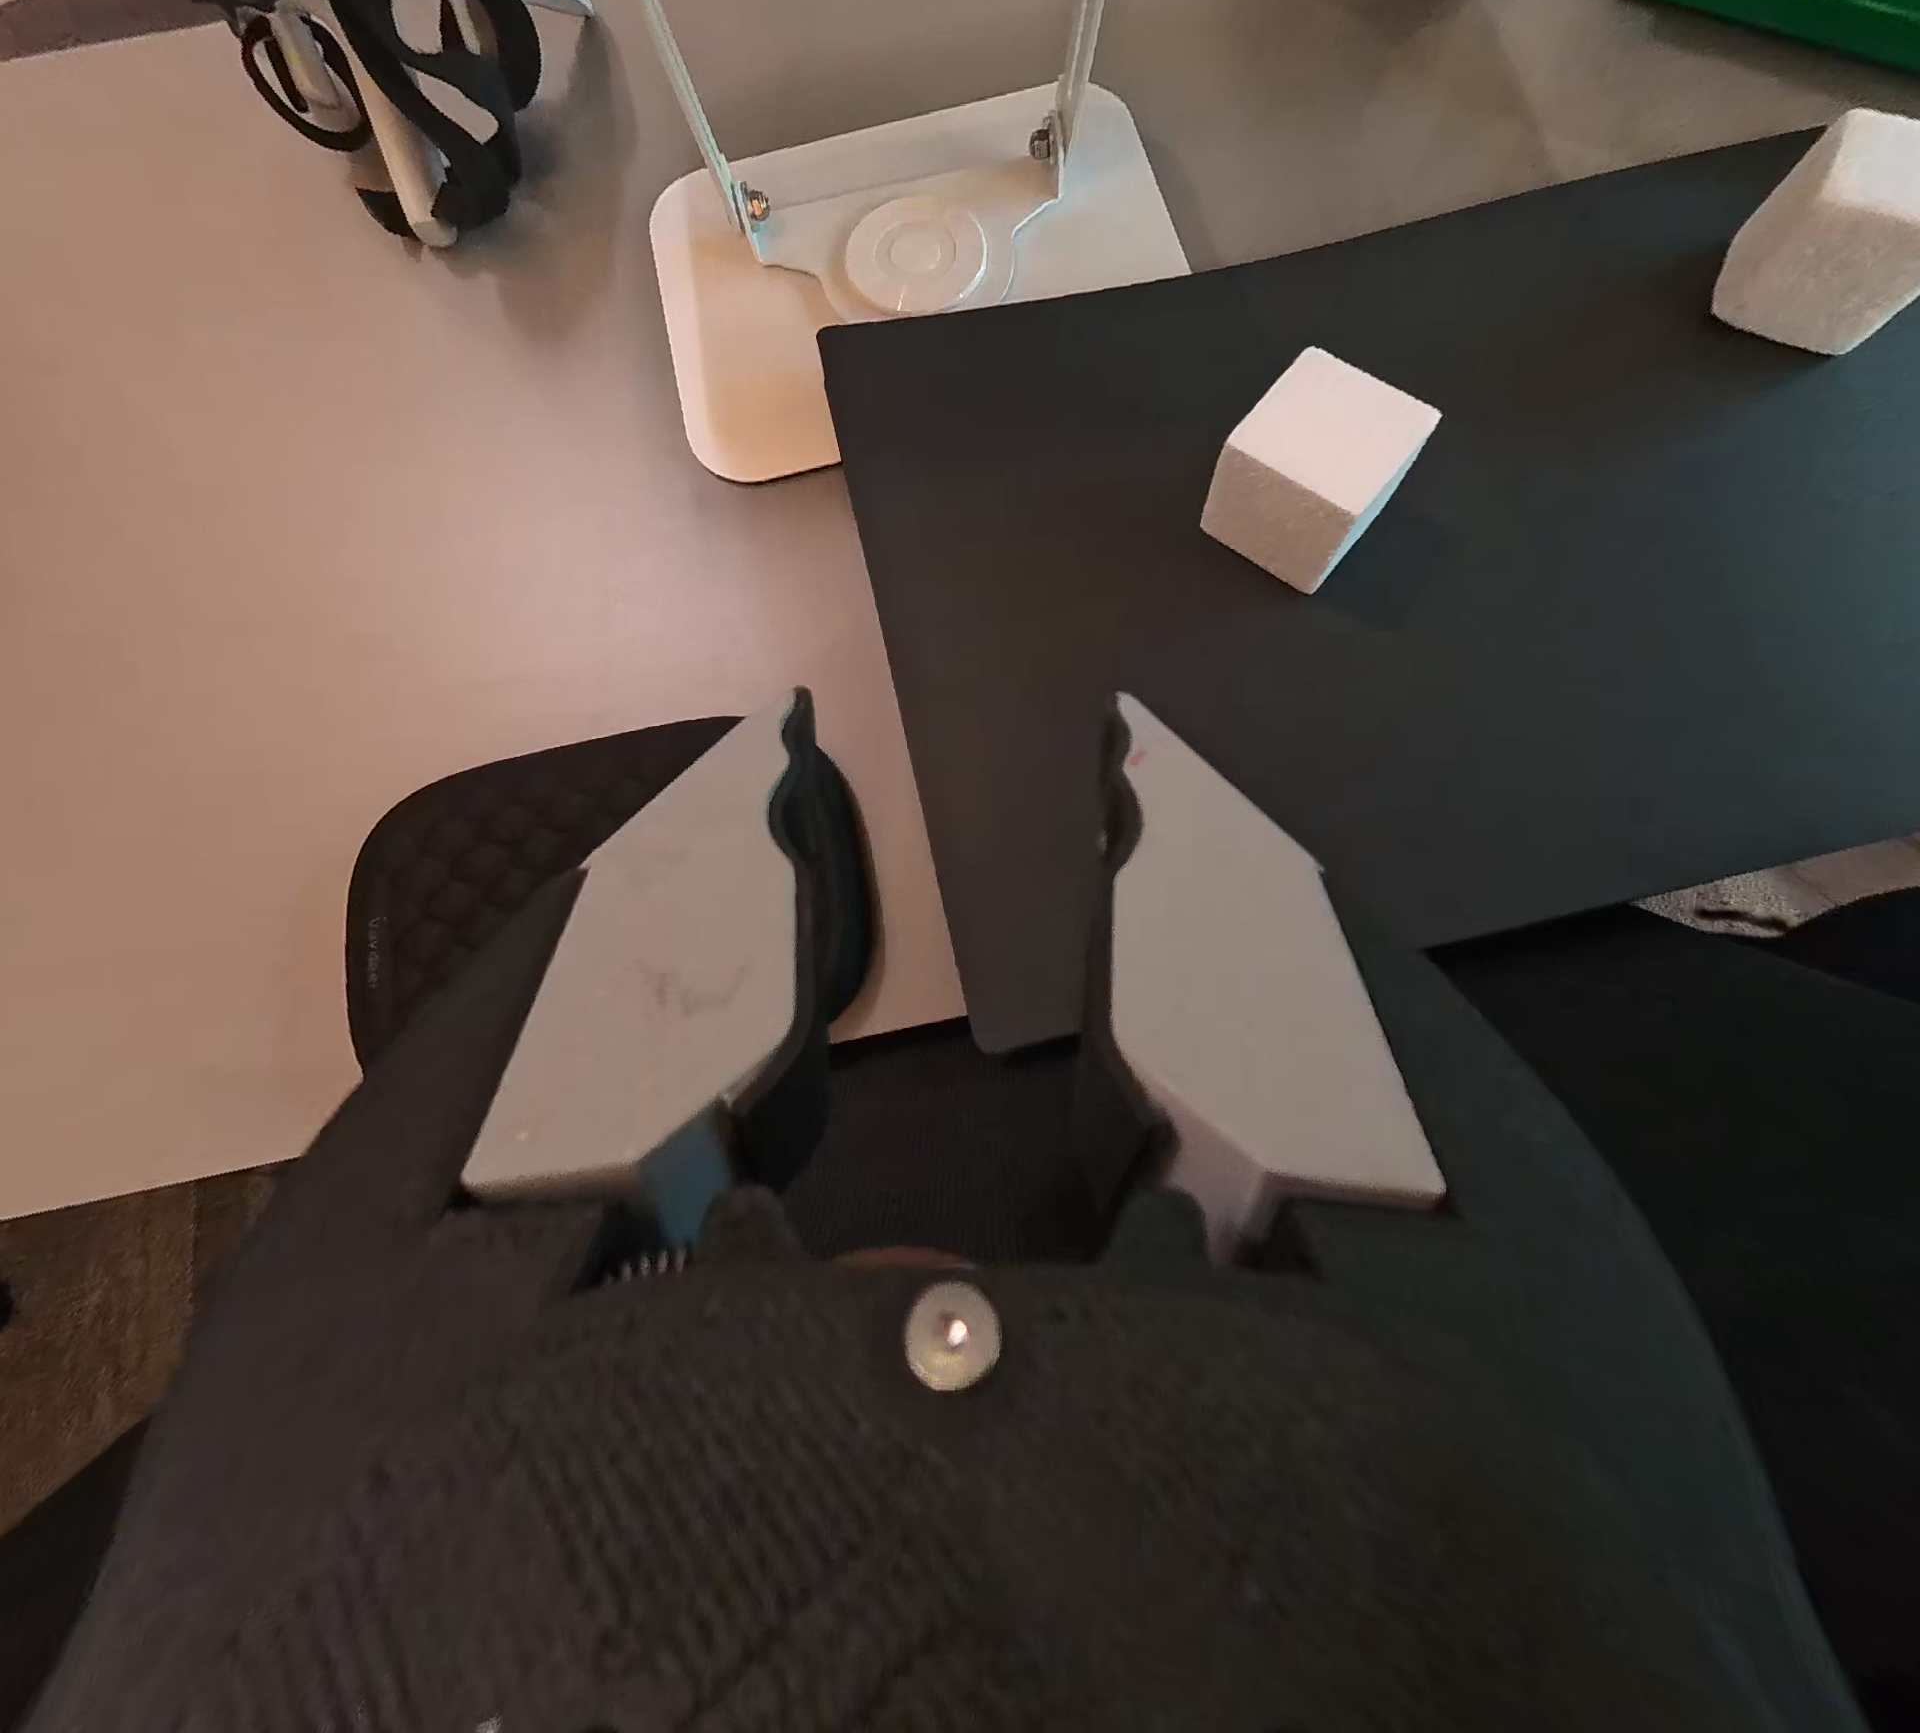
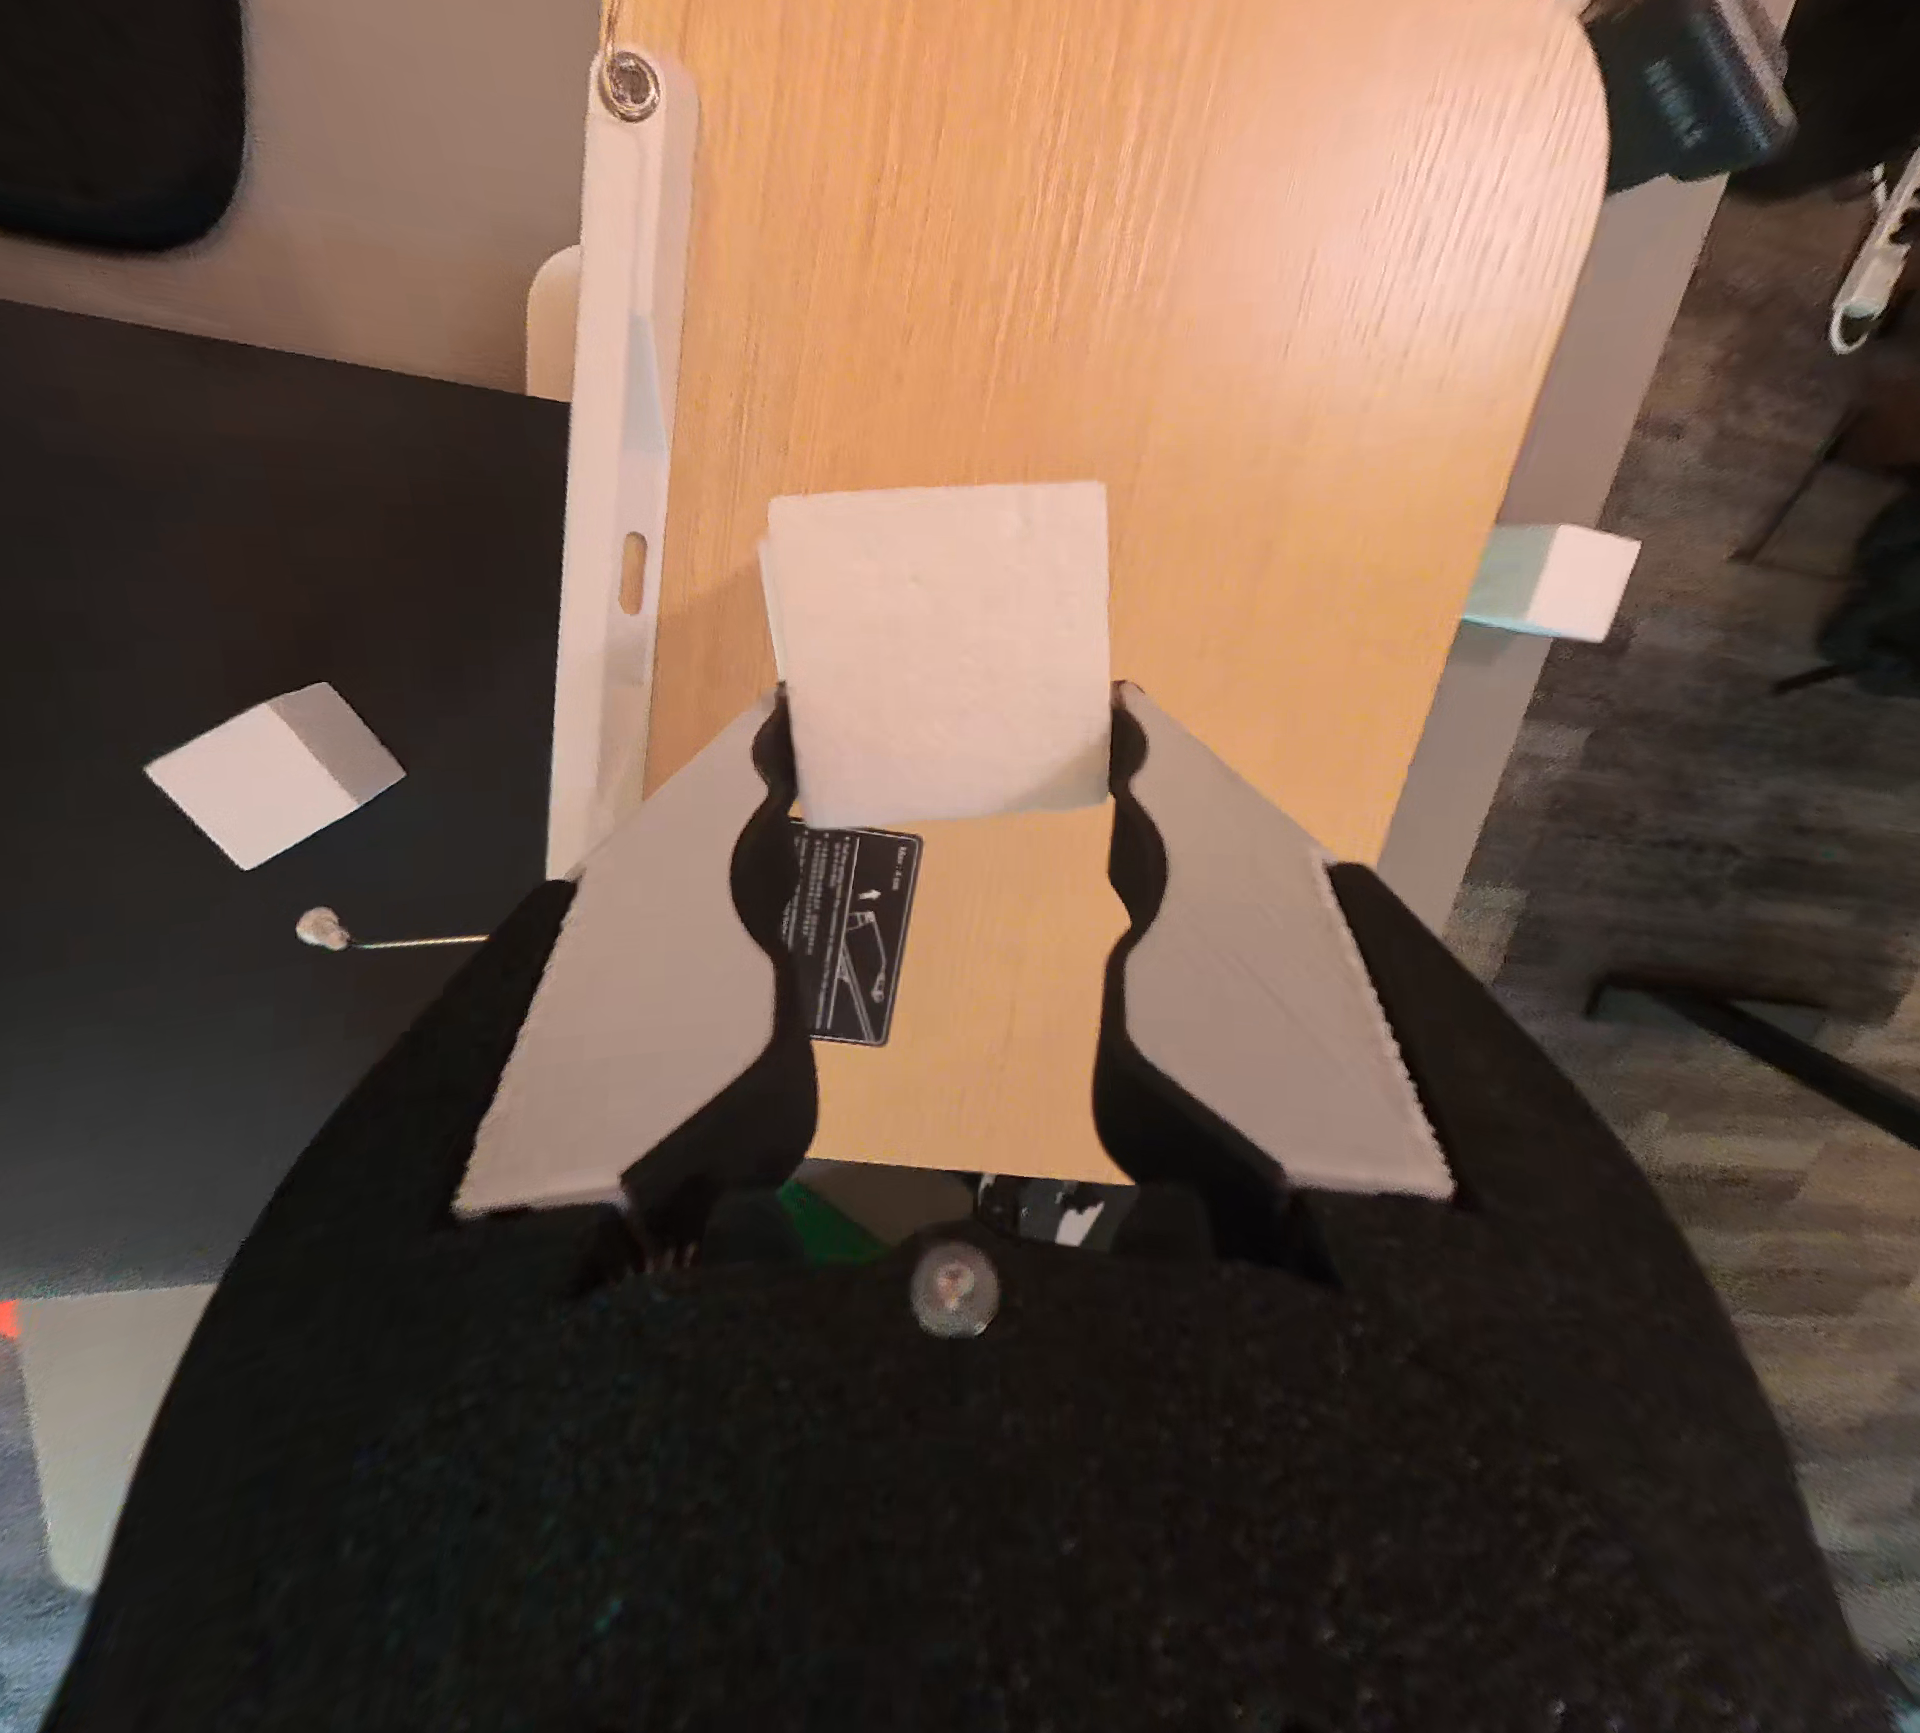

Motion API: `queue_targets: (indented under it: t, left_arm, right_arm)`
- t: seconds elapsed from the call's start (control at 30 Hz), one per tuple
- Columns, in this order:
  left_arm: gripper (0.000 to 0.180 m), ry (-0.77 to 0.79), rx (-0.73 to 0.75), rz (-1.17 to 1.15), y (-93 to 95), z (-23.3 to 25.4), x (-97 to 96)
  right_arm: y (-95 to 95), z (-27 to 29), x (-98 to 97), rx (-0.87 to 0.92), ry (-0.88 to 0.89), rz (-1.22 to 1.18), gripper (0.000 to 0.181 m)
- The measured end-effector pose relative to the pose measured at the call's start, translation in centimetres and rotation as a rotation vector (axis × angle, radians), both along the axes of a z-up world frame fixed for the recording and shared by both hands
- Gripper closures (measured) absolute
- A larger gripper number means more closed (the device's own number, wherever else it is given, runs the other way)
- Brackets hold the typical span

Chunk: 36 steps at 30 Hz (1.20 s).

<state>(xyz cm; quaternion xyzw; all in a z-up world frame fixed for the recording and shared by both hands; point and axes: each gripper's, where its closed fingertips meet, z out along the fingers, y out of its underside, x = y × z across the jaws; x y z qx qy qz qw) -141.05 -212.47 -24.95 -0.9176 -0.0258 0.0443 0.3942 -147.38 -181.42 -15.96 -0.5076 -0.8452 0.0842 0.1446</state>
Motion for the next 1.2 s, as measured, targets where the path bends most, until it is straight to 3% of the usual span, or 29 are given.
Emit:
queue_targets:
  t: [0.13, 0.33, 0.43, 0.57, 0.67, 0.77, 0.8, 0.83, 0.97, 1.2]
  left_arm:
    - [0.127, -0.051, 0.029, -0.016, 0.2, 0.3, 0.2]
    - [0.125, -0.115, 0.022, -0.054, 0.6, 0.1, 0.7]
    - [0.124, -0.127, 0.014, -0.080, 0.7, 0.0, 1.0]
    - [0.124, -0.138, 0.009, -0.115, 0.6, 0.1, 1.6]
    - [0.123, -0.140, -0.007, -0.140, 0.4, -0.1, 2.0]
    - [0.123, -0.130, -0.023, -0.155, 0.5, -0.3, 2.3]
    - [0.123, -0.127, -0.031, -0.157, 0.5, -0.4, 2.3]
    - [0.122, -0.126, -0.037, -0.157, 0.4, -0.5, 2.3]
    - [0.122, -0.126, -0.022, -0.143, 0.3, -0.3, 2.1]
    - [0.124, -0.113, 0.013, -0.113, 0.3, 0.1, 1.7]
  right_arm:
    - [0.2, 1.5, 1.0, 0.021, 0.059, -0.062, 0.112]
    - [-1.5, 4.1, 11.5, -0.073, 0.185, -0.225, 0.111]
    - [-4.4, -1.1, 20.4, -0.195, 0.151, -0.381, 0.111]
    - [-6.7, -11.7, 30.7, -0.175, 0.021, -0.583, 0.108]
    - [-7.8, -17.3, 34.1, -0.171, -0.061, -0.678, 0.094]
    - [-7.8, -20.2, 35.2, -0.171, -0.107, -0.729, 0.105]
    - [-8.1, -20.6, 35.1, -0.199, -0.108, -0.735, 0.123]
    - [-8.1, -20.6, 34.9, -0.213, -0.104, -0.743, 0.125]
    - [-6.8, -16.9, 32.3, -0.232, -0.017, -0.734, 0.125]
    - [-1.5, 2.0, 18.5, -0.111, 0.263, -0.470, 0.125]
